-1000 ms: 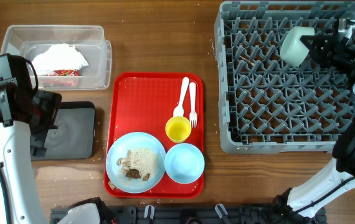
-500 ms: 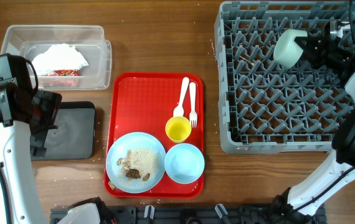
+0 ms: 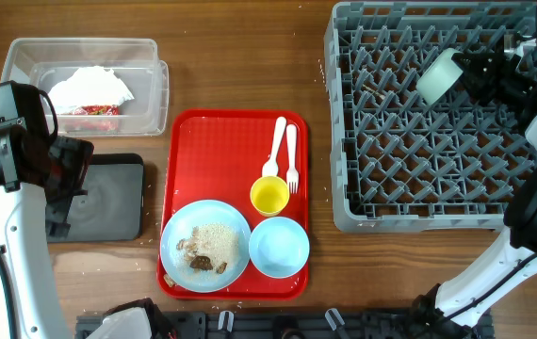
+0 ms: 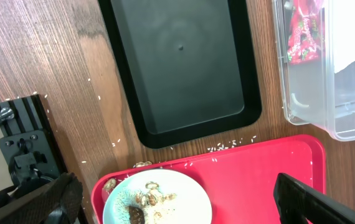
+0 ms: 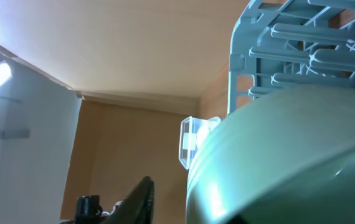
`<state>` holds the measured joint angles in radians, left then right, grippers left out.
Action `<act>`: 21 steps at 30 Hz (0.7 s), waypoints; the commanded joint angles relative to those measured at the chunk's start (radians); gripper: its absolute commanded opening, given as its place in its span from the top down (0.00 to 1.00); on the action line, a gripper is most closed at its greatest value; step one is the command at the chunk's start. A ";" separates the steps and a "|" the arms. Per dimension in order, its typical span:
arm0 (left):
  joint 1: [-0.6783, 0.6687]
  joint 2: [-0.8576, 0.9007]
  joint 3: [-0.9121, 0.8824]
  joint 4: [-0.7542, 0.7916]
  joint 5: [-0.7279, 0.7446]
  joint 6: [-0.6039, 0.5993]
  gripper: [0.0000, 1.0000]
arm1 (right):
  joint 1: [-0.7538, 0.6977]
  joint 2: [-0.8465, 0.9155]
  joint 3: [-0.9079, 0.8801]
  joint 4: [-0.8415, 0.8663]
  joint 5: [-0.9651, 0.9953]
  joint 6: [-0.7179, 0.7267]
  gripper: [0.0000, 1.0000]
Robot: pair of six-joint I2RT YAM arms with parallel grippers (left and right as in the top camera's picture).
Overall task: Sort waste into correct bins and load items into the dishwasher rack
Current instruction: 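Carry the mint bowl with the right gripper to the rack's far corner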
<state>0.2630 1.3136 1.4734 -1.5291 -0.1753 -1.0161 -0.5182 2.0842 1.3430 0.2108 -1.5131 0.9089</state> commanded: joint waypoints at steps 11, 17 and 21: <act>0.004 -0.006 -0.004 -0.002 -0.017 -0.017 0.00 | -0.003 -0.275 -0.002 -0.297 0.296 -0.098 0.61; 0.004 -0.006 -0.004 -0.002 -0.017 -0.017 0.00 | -0.003 -0.280 -0.002 -0.438 0.309 -0.253 0.53; 0.004 -0.006 -0.004 -0.002 -0.017 -0.017 0.00 | -0.002 -0.280 -0.002 -0.440 0.310 -0.254 0.56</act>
<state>0.2630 1.3136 1.4734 -1.5291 -0.1753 -1.0161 -0.5182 1.8160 1.3415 -0.2272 -1.2171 0.7036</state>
